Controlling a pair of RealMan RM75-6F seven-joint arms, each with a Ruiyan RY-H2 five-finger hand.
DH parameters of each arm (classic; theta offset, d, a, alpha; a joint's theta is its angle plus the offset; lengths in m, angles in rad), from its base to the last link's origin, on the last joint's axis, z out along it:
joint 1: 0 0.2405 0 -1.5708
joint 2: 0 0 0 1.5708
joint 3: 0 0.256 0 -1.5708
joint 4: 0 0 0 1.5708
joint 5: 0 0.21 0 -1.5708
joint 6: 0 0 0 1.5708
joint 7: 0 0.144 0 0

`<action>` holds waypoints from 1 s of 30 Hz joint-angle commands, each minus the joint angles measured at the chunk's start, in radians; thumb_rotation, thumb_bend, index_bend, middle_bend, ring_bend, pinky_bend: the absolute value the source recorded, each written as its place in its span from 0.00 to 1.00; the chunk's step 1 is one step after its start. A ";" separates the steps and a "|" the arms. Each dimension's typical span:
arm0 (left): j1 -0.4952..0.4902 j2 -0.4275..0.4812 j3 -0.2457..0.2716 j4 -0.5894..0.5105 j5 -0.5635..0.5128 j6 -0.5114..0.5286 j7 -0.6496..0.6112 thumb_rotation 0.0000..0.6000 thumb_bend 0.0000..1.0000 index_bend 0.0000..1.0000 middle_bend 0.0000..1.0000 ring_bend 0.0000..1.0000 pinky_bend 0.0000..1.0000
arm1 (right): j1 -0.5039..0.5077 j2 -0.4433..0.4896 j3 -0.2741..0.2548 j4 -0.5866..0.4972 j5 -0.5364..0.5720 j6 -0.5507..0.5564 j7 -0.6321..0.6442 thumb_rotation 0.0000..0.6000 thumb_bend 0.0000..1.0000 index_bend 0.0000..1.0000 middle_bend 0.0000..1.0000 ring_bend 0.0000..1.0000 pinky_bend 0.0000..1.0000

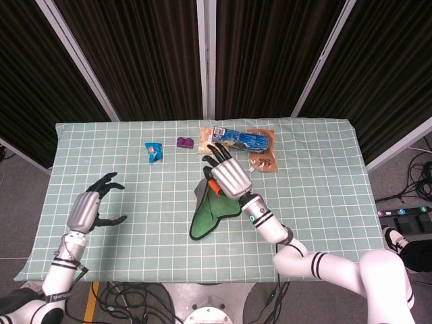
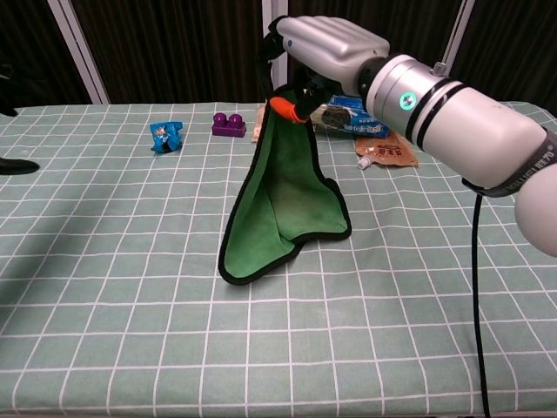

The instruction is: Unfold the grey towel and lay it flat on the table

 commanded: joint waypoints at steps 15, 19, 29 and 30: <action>-0.213 -0.116 -0.075 -0.008 -0.216 -0.218 0.096 1.00 0.00 0.39 0.22 0.18 0.25 | 0.132 -0.086 0.143 -0.041 0.277 -0.004 -0.254 1.00 0.45 0.79 0.22 0.00 0.00; -0.233 -0.125 -0.072 -0.024 -0.250 -0.232 0.114 1.00 0.00 0.39 0.21 0.18 0.25 | 0.151 -0.108 0.151 -0.017 0.305 0.017 -0.281 1.00 0.45 0.79 0.22 0.00 0.00; -0.299 -0.173 -0.087 -0.010 -0.418 -0.250 0.196 0.70 0.00 0.39 0.22 0.18 0.27 | 0.176 -0.134 0.175 0.010 0.348 0.048 -0.276 1.00 0.45 0.78 0.22 0.00 0.00; -0.303 -0.186 -0.089 0.000 -0.434 -0.229 0.215 0.69 0.00 0.39 0.22 0.18 0.27 | 0.176 -0.132 0.174 0.006 0.348 0.051 -0.274 1.00 0.45 0.77 0.22 0.00 0.00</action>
